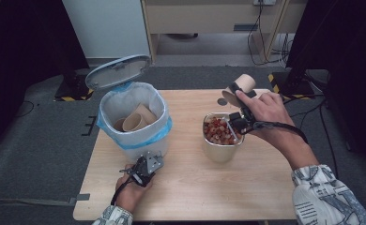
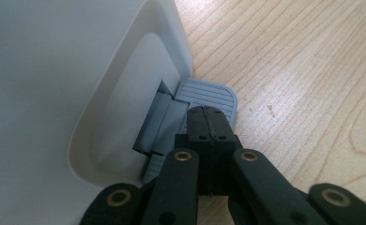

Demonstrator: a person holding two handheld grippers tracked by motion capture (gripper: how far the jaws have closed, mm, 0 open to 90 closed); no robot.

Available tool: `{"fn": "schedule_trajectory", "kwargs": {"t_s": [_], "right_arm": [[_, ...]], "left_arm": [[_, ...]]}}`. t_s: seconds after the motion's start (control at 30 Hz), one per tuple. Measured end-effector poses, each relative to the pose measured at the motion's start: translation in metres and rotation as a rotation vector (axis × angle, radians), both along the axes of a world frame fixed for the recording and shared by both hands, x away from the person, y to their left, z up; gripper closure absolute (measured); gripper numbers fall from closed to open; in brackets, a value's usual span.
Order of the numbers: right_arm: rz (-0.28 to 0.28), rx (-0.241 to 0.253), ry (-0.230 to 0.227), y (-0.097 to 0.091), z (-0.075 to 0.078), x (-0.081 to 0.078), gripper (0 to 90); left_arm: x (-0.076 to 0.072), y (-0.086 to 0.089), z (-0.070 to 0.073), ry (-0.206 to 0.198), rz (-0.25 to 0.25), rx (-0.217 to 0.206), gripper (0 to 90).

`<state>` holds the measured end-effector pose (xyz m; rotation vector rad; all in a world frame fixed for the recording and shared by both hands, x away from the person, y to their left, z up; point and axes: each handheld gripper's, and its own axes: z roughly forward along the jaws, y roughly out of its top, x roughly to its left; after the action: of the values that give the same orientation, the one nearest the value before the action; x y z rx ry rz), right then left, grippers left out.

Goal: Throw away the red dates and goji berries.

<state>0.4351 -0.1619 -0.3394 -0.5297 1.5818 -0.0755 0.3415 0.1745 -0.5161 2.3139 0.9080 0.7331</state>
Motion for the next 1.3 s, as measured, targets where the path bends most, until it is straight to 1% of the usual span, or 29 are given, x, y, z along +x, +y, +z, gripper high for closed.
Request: {"fn": "schedule_trajectory", "kwargs": {"t_s": [0.03, 0.1, 0.13, 0.17, 0.23, 0.27, 0.3, 0.33, 0.37, 0.4, 0.43, 0.47, 0.5, 0.53, 0.57, 0.6, 0.63, 0.67, 0.7, 0.77, 0.87, 0.93, 1.0, 1.07, 1.13, 1.17, 1.3], "right_arm": [[0.004, 0.003, -0.003, 0.001, 0.000, -0.001, 30.2], [0.026, -0.114, 0.042, 0.005, -0.015, -0.004, 30.2], [0.032, -0.137, 0.052, 0.006, -0.019, -0.005, 30.2], [0.027, -0.111, 0.052, 0.004, -0.015, -0.004, 30.2], [0.000, 0.004, 0.013, -0.002, 0.000, -0.001, 30.2], [-0.005, 0.021, 0.016, -0.004, 0.003, -0.001, 30.2], [-0.002, -0.014, 0.025, -0.003, -0.001, -0.001, 30.2], [0.011, -0.076, 0.041, -0.002, -0.008, -0.003, 30.3], [0.018, -0.114, 0.045, -0.002, -0.012, -0.004, 30.3], [0.012, -0.097, 0.034, -0.003, -0.009, -0.004, 30.2], [-0.003, -0.043, 0.017, -0.006, -0.003, -0.003, 30.3], [-0.005, -0.018, 0.014, -0.007, -0.001, -0.002, 30.3], [-0.005, -0.048, 0.026, -0.007, -0.004, -0.003, 30.3], [0.006, -0.097, 0.043, -0.006, -0.010, -0.005, 30.3], [0.013, -0.117, 0.056, -0.006, -0.013, -0.005, 30.3], [0.013, -0.117, 0.056, -0.006, -0.013, -0.005, 30.3], [-0.002, -0.065, 0.058, -0.009, -0.011, -0.005, 30.3], [-0.002, -0.065, 0.058, -0.009, -0.011, -0.005, 30.3], [-0.014, -0.041, 0.052, -0.012, -0.009, -0.003, 30.2], [-0.012, -0.058, 0.055, -0.012, -0.010, -0.002, 30.2], [-0.005, -0.067, 0.059, -0.010, -0.011, -0.003, 30.2], [-0.004, -0.056, 0.063, -0.009, -0.011, -0.002, 30.0], [-0.003, -0.056, 0.060, -0.007, -0.011, -0.001, 29.9], [-0.005, -0.048, 0.065, -0.006, -0.012, -0.001, 29.8], [-0.005, -0.025, 0.080, -0.005, -0.011, 0.000, 29.6], [-0.008, -0.006, 0.090, -0.005, -0.011, 0.001, 29.5], [-0.010, 0.020, 0.099, -0.005, -0.011, 0.004, 29.5]], "left_arm": [[0.000, 0.000, 0.000, -0.001, 0.001, 0.002, 89.9], [0.000, 0.000, 0.000, -0.001, 0.001, 0.001, 89.9], [0.000, 0.000, 0.000, 0.000, 0.001, 0.000, 89.9], [0.000, 0.000, 0.000, 0.000, 0.001, -0.001, 89.9], [0.000, 0.000, 0.000, -0.001, 0.000, 0.001, 89.9], [0.000, 0.000, 0.000, 0.000, 0.001, 0.000, 89.9], [0.000, 0.000, 0.000, -0.001, 0.001, 0.001, 89.9], [0.000, 0.000, 0.000, -0.001, 0.001, 0.001, 89.9], [0.000, 0.000, 0.000, 0.000, 0.001, 0.001, 89.9], [0.000, 0.000, 0.000, 0.000, 0.000, 0.000, 89.9], [0.000, 0.000, 0.000, -0.001, 0.000, 0.000, 89.9], [0.000, 0.000, 0.000, -0.002, 0.001, 0.002, 89.9], [0.000, 0.000, 0.000, -0.002, 0.001, 0.002, 89.9], [0.000, 0.000, 0.000, -0.002, 0.001, 0.000, 89.9], [0.000, 0.000, 0.000, -0.001, 0.001, -0.001, 89.9], [0.000, 0.000, 0.000, -0.001, 0.001, -0.001, 89.9], [0.000, 0.000, 0.000, -0.002, 0.000, -0.001, 89.9], [0.000, 0.000, 0.000, -0.002, 0.000, -0.001, 89.9], [0.000, 0.000, 0.000, -0.003, 0.001, 0.000, 89.9], [0.000, 0.000, 0.000, -0.003, 0.001, 0.000, 89.9], [0.000, 0.000, 0.000, -0.002, 0.001, -0.001, 89.9], [0.000, 0.000, 0.000, -0.002, 0.000, 0.000, 89.9], [0.000, 0.000, 0.000, -0.002, 0.000, 0.001, 89.9], [0.000, 0.000, 0.000, -0.001, 0.000, 0.001, 89.9], [0.000, 0.000, 0.000, -0.001, 0.000, -0.001, 89.9], [0.000, 0.000, 0.000, -0.001, 0.000, 0.000, 89.9], [0.000, 0.000, 0.000, -0.001, 0.001, 0.000, 89.9]]}}
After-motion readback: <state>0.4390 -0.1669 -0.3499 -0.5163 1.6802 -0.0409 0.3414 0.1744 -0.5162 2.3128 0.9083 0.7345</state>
